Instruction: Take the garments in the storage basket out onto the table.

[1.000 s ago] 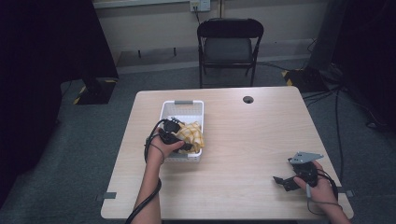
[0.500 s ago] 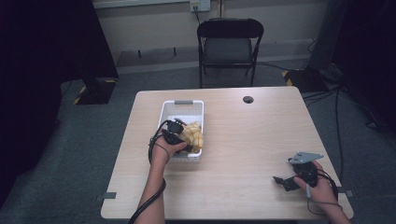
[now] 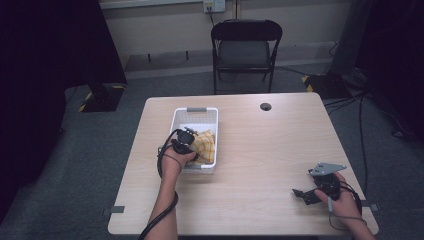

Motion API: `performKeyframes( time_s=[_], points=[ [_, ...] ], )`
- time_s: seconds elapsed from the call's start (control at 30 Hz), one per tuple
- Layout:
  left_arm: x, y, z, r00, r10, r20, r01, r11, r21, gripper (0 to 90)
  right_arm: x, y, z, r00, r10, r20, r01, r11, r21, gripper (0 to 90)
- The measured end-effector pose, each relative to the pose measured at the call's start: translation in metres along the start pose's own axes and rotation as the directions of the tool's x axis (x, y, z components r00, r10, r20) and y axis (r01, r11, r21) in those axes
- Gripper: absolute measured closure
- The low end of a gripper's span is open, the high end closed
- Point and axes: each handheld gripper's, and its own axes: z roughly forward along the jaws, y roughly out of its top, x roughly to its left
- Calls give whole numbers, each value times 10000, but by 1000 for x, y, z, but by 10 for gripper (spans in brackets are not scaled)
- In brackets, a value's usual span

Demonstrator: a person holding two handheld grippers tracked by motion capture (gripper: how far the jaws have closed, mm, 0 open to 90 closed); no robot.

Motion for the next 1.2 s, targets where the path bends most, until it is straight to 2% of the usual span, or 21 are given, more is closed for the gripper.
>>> performKeyframes(
  time_s=[0.13,0.27,0.37,0.57,0.63,0.8,1.0,1.2],
  points=[
    [0,-2,-4,10000,-67,-73,65,9995,-316,573,0,0,0,10000,-1,0,1,10000,1,0],
    [1,-4,-14,9990,-436,-66,430,9959,-801,591,0,0,0,10000,0,0,0,10000,1,0],
    [2,-3,-24,9988,-488,-33,481,9918,-1187,594,0,0,0,10000,1,0,-1,10000,2,0],
    [5,-4,-40,9974,-692,190,714,9816,-1773,595,0,0,0,10000,-3,1,3,10000,2,0],
    [5,-5,-45,9977,-647,188,671,9791,-1921,596,0,0,0,10000,-1,0,1,10000,1,0],
    [4,-4,-57,9966,-663,484,759,9695,-2329,595,0,0,0,10000,0,1,0,10000,1,0],
    [2,-4,-74,9945,-714,768,909,9520,-2921,595,0,0,0,10000,-2,0,2,10000,1,0],
    [-1,-1,-86,9930,-668,975,941,9462,-3096,595,0,0,0,10000,-2,1,2,10000,0,0]
  ],
)
